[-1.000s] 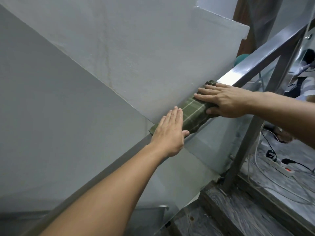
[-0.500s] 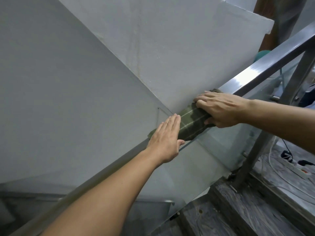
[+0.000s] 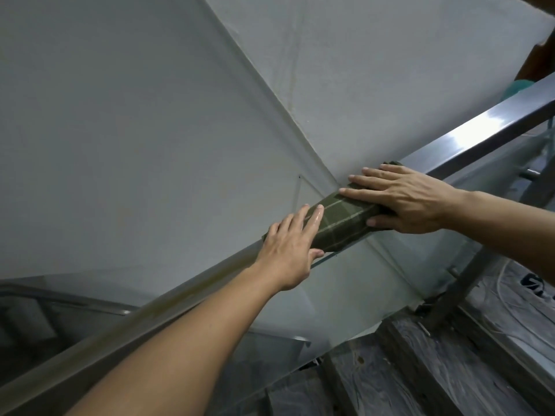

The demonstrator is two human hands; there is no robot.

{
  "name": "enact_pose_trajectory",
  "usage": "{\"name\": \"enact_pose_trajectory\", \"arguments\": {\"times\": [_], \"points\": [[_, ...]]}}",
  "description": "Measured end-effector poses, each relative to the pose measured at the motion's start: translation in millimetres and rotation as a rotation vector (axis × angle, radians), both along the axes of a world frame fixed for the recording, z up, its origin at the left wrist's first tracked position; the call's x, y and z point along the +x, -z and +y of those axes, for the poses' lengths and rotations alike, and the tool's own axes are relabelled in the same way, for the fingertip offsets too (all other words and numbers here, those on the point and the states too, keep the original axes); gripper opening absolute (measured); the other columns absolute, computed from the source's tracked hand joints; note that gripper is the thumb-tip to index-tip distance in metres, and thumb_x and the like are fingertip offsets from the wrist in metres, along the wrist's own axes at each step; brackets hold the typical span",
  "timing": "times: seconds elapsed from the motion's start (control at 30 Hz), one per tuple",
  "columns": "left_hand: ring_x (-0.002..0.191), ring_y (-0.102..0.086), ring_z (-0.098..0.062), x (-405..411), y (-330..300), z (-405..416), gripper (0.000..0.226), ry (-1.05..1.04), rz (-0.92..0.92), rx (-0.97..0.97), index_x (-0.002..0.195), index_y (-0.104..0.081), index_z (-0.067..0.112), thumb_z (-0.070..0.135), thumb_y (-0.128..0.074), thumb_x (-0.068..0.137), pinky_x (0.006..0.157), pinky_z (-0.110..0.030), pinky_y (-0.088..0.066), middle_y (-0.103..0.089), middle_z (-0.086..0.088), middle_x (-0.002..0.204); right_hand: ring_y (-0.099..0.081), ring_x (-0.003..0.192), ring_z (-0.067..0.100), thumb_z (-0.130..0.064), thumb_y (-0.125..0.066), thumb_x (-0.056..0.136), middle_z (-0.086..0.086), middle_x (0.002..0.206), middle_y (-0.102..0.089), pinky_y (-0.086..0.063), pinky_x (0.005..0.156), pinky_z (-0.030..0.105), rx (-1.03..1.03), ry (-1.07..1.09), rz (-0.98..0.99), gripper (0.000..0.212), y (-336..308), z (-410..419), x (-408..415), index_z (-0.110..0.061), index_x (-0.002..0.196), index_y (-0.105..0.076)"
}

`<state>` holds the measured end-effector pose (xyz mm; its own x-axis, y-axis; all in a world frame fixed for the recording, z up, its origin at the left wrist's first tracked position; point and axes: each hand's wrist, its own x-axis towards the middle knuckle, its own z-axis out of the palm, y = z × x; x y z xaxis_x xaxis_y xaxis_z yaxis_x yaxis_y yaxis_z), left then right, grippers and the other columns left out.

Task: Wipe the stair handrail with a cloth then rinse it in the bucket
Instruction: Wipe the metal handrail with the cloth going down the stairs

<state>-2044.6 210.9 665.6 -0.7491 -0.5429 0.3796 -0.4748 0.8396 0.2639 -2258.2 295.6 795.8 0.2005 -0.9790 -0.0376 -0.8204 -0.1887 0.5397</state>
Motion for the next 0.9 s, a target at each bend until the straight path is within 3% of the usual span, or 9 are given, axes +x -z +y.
{"name": "enact_pose_trajectory", "arguments": {"times": [0.17, 0.33, 0.5, 0.9], "points": [[0.143, -0.018, -0.026, 22, 16, -4, 0.074, -0.03, 0.001, -0.007, 0.151, 0.005, 0.027, 0.043, -0.042, 0.096, 0.116, -0.044, -0.019, -0.009, -0.006, 0.16, -0.019, 0.144, 0.028, -0.066, -0.023, 0.084, 0.003, 0.157, -0.022, -0.016, 0.118, 0.047, 0.051, -0.029, 0.021, 0.065, 6, -8, 17, -0.05, 0.143, -0.001], [0.136, -0.029, -0.028, 51, 39, -9, 0.077, -0.093, 0.025, 0.008, 0.15, 0.003, 0.029, 0.046, -0.045, 0.093, 0.113, -0.043, -0.025, -0.025, -0.01, 0.152, -0.047, 0.125, 0.032, -0.062, -0.033, 0.084, 0.011, 0.139, -0.049, -0.034, 0.106, 0.047, -0.018, -0.08, 0.071, 0.065, 28, -16, 52, -0.043, 0.144, -0.016], [0.134, -0.031, -0.028, 81, 59, -13, 0.078, -0.138, 0.019, 0.036, 0.15, 0.003, 0.031, 0.047, -0.047, 0.092, 0.113, -0.043, -0.026, -0.03, -0.011, 0.148, -0.047, 0.121, 0.033, -0.059, -0.04, 0.085, 0.013, 0.135, -0.048, -0.037, 0.103, 0.048, -0.018, -0.111, 0.081, 0.068, 52, -26, 77, -0.042, 0.145, -0.013], [0.131, -0.034, -0.029, 145, 104, -25, 0.08, -0.208, 0.022, 0.026, 0.151, -0.004, 0.026, 0.045, -0.051, 0.09, 0.114, -0.042, -0.026, -0.034, -0.012, 0.144, -0.047, 0.122, 0.033, -0.06, -0.033, 0.087, 0.013, 0.137, -0.047, -0.036, 0.105, 0.047, 0.008, -0.129, 0.055, 0.067, 97, -45, 142, -0.034, 0.146, -0.017]]}}
